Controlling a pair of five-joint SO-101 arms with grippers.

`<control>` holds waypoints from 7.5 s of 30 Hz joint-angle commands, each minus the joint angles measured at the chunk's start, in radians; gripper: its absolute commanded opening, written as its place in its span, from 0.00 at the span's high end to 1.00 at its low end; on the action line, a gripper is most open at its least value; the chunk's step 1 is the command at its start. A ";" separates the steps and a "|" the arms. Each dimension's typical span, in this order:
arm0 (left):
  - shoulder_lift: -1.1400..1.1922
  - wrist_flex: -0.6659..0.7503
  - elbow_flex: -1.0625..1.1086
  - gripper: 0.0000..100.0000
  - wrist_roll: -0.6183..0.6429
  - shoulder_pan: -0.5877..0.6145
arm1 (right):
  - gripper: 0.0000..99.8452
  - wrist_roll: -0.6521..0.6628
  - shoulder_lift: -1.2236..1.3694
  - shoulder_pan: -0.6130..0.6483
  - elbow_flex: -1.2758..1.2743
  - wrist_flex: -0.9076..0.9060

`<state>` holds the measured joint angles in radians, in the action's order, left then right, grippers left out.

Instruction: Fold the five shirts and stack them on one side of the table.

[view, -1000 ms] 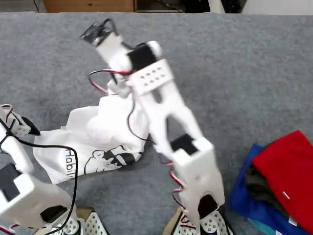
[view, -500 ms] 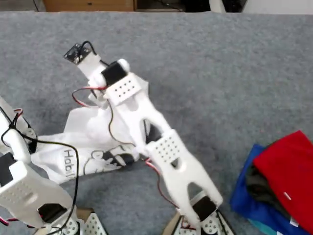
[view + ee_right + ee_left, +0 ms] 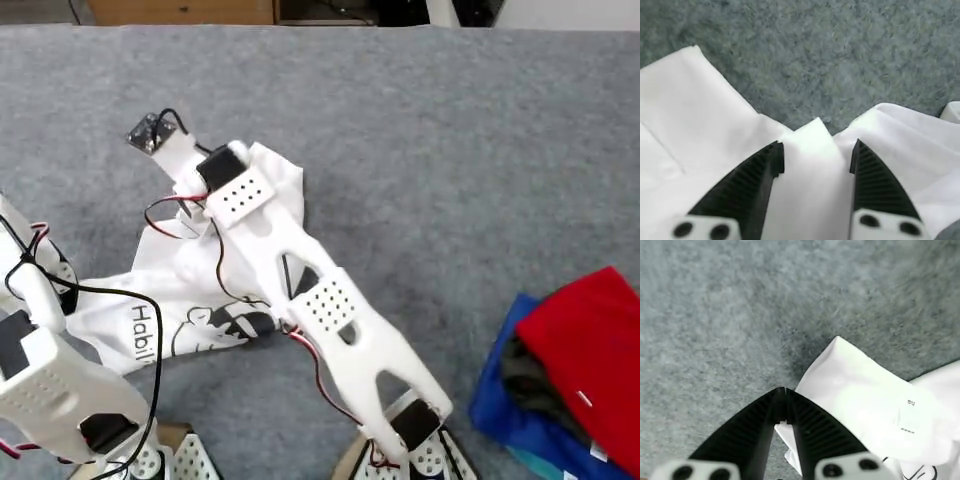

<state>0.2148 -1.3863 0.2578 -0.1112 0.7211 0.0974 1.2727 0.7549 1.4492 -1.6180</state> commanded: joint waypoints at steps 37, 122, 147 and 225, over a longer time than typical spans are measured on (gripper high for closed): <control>-0.002 -0.181 -0.367 0.97 0.172 0.107 | 0.97 -0.003 -0.756 -0.231 0.205 -0.163; 0.476 -0.255 -0.783 0.82 0.707 -0.345 | 0.97 0.063 0.116 -0.509 0.214 -0.057; 0.618 -0.221 -0.783 0.96 0.772 -0.302 | 0.97 0.063 0.116 -0.509 0.214 -0.057; -0.667 0.588 -0.014 0.98 0.114 -0.293 | 1.00 0.259 -1.727 -0.493 -1.475 0.977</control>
<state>-0.5386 -0.9137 0.2654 0.0269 0.4266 0.3429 -0.4473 0.2808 0.1834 -0.9198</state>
